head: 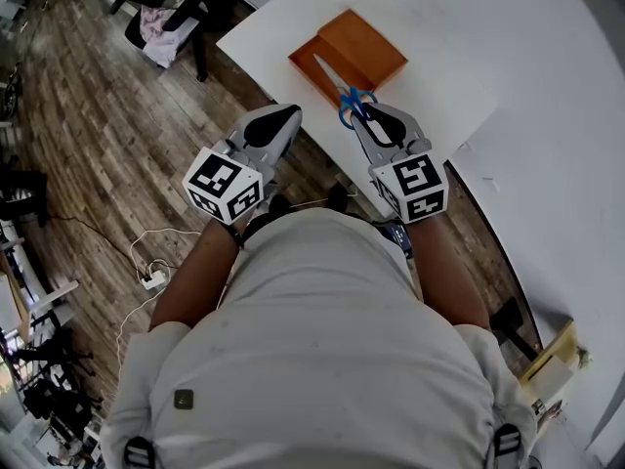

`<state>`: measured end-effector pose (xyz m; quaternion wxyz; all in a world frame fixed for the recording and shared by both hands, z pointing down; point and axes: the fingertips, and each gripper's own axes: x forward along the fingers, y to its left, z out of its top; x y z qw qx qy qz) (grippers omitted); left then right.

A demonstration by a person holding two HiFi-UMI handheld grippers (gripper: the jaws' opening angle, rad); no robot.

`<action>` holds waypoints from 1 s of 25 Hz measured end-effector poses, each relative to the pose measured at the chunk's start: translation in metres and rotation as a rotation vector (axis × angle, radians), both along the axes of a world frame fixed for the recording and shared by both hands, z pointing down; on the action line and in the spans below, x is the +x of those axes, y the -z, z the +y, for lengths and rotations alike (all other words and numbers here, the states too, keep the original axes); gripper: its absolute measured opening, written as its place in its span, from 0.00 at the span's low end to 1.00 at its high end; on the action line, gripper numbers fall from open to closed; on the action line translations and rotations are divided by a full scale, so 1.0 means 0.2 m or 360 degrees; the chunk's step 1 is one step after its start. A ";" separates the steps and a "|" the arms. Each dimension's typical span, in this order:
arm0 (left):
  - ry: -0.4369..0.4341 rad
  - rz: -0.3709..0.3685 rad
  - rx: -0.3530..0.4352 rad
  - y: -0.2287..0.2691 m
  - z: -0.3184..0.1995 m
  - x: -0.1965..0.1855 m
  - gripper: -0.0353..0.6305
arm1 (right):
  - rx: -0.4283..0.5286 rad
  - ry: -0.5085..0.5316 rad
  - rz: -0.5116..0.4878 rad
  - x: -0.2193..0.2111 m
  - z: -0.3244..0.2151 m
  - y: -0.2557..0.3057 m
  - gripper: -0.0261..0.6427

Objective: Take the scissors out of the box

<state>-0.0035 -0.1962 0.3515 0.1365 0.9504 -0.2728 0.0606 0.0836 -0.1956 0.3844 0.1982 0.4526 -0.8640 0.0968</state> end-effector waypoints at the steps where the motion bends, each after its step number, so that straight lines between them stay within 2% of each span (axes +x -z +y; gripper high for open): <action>1: -0.0011 0.0005 0.0000 0.01 0.00 -0.03 0.06 | 0.0001 -0.0020 -0.0005 -0.02 0.01 0.01 0.18; 9: -0.0117 0.0028 0.0022 0.04 0.04 -0.35 0.06 | 0.0045 -0.0202 -0.0023 -0.23 0.10 0.10 0.18; 15: -0.0234 0.0041 0.0028 0.06 0.09 -0.55 0.06 | 0.0069 -0.0267 -0.0061 -0.46 0.21 0.13 0.18; 20: -0.0317 0.0054 0.0014 0.04 0.16 -0.63 0.06 | 0.0078 -0.0350 -0.0062 -0.56 0.33 0.13 0.18; 25: -0.0343 0.0065 0.0013 0.04 0.24 -0.64 0.06 | 0.0089 -0.0374 -0.0060 -0.57 0.42 0.14 0.18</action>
